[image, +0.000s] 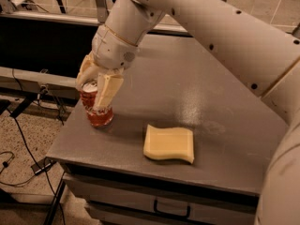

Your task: Pick coke can

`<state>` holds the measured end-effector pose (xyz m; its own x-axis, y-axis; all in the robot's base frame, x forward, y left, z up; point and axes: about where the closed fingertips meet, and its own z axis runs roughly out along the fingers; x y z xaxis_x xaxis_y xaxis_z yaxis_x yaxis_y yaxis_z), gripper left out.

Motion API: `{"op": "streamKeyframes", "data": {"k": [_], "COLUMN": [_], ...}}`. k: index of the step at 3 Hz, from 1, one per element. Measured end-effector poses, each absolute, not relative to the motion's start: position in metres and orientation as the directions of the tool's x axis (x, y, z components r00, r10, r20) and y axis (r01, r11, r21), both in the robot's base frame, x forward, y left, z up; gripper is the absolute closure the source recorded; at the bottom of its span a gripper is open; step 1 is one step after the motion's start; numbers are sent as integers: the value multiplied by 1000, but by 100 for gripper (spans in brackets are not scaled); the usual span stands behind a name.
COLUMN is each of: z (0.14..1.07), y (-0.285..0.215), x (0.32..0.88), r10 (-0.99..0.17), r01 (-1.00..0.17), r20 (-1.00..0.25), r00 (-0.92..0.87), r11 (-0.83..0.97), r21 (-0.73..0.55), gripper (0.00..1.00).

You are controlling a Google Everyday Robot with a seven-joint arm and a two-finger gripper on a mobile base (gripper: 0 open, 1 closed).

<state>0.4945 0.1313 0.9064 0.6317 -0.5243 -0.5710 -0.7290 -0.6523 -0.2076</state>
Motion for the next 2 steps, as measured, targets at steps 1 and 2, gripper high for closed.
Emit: {"op": "streamKeyframes", "data": {"k": [1, 2], "z": [948, 949], "y": [127, 130], "x": [507, 509], "r10": [-501, -499], "r01": [-730, -731], "r20": [-593, -594], "r00": [630, 631], "r11": [-643, -639], "r21": [-233, -240], "gripper": [100, 100]}}
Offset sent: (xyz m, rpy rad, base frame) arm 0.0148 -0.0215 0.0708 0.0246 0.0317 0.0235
